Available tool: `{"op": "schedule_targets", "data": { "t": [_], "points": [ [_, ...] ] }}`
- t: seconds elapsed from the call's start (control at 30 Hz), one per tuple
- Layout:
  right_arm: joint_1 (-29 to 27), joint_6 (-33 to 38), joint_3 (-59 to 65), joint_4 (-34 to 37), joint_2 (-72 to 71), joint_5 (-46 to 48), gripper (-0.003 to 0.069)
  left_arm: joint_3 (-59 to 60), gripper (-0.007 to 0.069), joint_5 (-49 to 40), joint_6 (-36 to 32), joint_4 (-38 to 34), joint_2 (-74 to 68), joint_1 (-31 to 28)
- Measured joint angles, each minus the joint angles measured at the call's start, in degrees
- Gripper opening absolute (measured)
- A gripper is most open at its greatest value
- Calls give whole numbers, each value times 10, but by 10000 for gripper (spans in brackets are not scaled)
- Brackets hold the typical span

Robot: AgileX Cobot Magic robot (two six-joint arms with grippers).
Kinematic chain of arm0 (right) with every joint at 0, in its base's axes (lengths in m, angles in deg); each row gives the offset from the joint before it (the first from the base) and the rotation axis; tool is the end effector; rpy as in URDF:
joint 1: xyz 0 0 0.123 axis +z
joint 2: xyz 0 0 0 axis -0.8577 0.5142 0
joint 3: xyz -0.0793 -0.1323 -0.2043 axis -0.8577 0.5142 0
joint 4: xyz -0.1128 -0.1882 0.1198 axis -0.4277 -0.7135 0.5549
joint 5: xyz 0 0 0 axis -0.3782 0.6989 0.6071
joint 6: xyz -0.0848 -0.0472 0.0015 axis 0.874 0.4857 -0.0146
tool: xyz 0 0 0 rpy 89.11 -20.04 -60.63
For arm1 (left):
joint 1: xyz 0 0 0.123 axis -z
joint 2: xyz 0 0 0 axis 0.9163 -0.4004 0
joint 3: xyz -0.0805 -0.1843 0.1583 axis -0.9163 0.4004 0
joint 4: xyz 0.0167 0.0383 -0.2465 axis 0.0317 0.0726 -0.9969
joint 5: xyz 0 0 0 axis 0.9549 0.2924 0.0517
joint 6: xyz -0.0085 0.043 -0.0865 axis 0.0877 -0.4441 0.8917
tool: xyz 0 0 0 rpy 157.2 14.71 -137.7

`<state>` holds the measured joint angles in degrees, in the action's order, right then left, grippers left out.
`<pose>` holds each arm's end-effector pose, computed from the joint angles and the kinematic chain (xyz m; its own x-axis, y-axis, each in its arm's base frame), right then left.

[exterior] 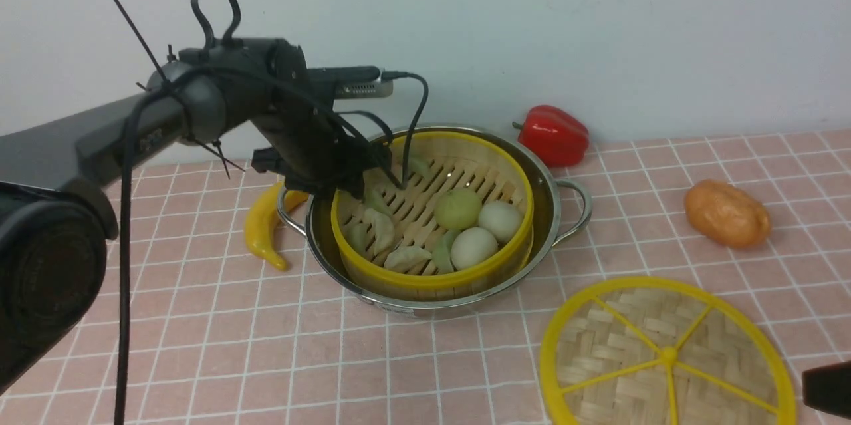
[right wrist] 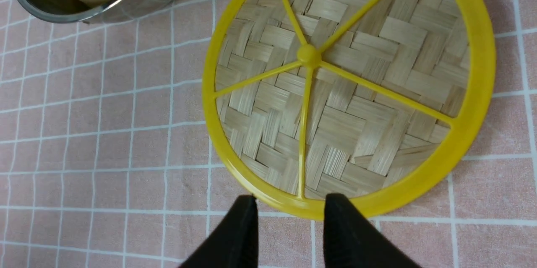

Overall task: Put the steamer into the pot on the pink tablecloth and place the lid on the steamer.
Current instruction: 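Place the bamboo steamer basket with dumplings into the steel pot with the left gripper, then move the gripper down to the bamboo steamer lid and grasp its center knob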

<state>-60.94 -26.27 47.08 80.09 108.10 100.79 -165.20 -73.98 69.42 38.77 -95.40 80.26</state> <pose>0.1453 0.0401 0.2407 -0.8998 0.2300 -0.3707 0.0134 0.8638 0.5036 0.4471 -0.1130 0.1736 -0.9155 0.0790 -0.3944 0.1203 0.9894 -0.0812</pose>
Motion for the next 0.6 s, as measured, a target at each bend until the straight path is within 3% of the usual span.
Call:
{"op": "schedule_targets", "data": {
  "t": [0.1,0.3,0.4,0.47,0.5,0.6],
  "points": [
    [0,1,-5,18,0,-1,240,-63,416,-59,-17,19,27,0],
    [0,46,-45,99,0,-11,240,-168,439,-164,-70,26,102,0],
    [0,108,-91,201,12,-5,240,-193,403,-181,-105,26,178,0],
    [0,125,-103,229,17,3,240,-194,388,-185,-110,28,200,0],
    [0,154,-121,270,29,20,240,-194,354,-186,-112,28,236,0],
    [0,184,-138,300,55,42,240,-194,265,-187,-117,26,311,0]
  ]
}}
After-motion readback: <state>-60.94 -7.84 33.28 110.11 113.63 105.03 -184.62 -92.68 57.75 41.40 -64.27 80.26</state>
